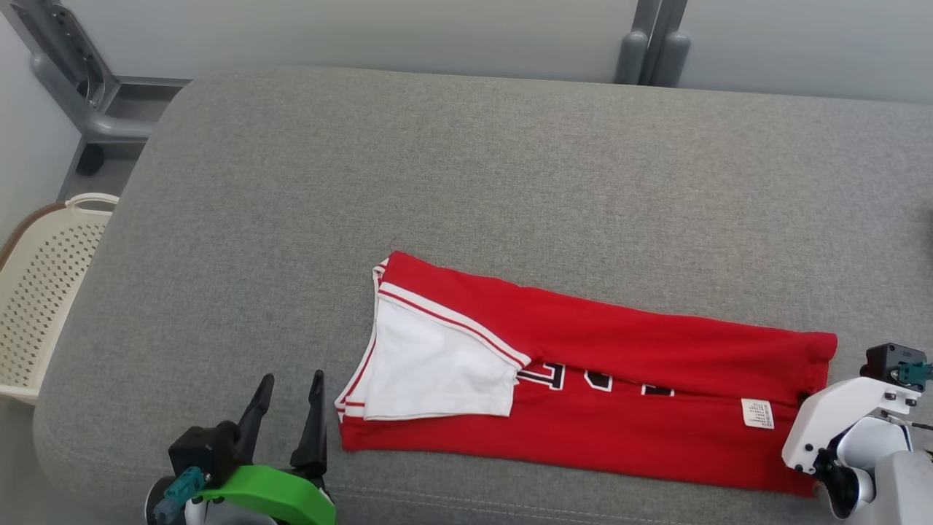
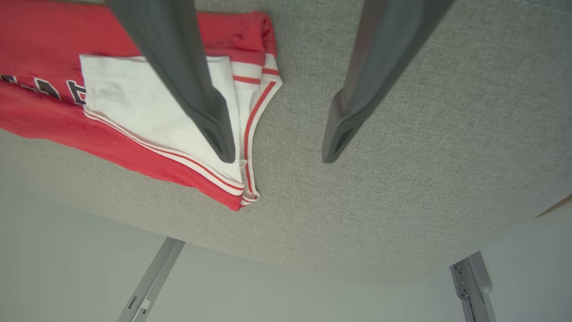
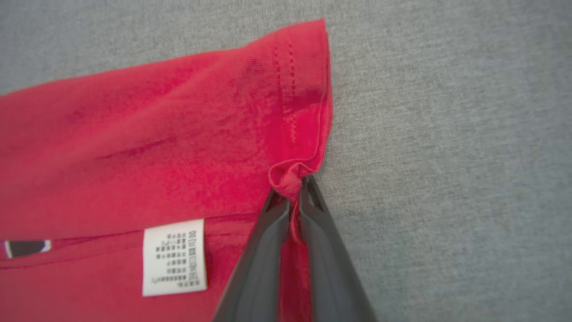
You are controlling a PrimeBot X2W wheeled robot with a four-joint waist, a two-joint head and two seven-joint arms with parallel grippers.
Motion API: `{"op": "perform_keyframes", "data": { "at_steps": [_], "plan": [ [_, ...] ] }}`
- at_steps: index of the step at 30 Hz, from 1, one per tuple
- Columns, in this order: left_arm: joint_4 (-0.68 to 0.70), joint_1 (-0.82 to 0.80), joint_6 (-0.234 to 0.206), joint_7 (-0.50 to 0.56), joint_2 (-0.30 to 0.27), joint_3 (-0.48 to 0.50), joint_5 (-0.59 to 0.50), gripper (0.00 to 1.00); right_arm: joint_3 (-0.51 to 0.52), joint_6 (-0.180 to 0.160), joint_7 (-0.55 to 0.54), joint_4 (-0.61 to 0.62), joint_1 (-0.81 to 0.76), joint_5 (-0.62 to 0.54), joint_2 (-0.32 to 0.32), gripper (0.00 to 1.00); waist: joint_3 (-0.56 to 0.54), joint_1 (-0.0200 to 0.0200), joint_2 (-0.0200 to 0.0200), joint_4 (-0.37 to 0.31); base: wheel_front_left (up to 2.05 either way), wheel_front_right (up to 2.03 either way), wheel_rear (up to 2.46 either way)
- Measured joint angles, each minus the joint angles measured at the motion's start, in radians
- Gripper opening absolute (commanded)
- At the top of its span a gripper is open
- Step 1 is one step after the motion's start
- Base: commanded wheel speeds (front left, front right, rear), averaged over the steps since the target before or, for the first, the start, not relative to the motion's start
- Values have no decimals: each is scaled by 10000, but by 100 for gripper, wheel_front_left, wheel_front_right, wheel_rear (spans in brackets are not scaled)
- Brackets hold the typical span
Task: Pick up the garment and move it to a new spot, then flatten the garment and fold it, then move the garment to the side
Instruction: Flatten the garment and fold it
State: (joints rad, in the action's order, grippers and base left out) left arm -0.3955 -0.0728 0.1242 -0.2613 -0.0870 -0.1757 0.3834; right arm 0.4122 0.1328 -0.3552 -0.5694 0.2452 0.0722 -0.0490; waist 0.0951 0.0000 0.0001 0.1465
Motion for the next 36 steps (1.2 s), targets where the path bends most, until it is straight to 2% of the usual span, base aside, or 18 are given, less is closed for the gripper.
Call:
{"op": "perform_keyframes", "data": {
  "at_steps": [8, 20, 25, 30, 36],
  "plan": [
    [-44, 52, 6, 0, -2, -6, 2, 100, 1271, -8, 178, 326, 134, -637, 54, 0, -239, 0, 0, -112, 0, 0, 0],
    [-104, 279, 33, 0, -8, -127, 29, 100, 3173, -12, -224, 2270, 310, -1419, 19, 0, -668, 0, 0, -199, 0, 0, 0],
    [-105, 364, 35, 0, -31, -150, 33, 100, 3653, -12, -408, 3039, 203, -1705, 12, 0, -821, 0, 0, -166, 0, 0, 0],
    [-140, 430, 35, 0, -54, -153, 73, 100, 3254, -13, -779, 3243, 50, -1597, 4, 0, -915, 0, 0, -176, 0, 0, 0],
    [-171, 429, 36, 0, -67, -180, 98, 100, 1358, -15, -1427, 3139, -160, -217, -8, 0, -947, 0, 0, -218, 0, 0, 0]
  ]
}}
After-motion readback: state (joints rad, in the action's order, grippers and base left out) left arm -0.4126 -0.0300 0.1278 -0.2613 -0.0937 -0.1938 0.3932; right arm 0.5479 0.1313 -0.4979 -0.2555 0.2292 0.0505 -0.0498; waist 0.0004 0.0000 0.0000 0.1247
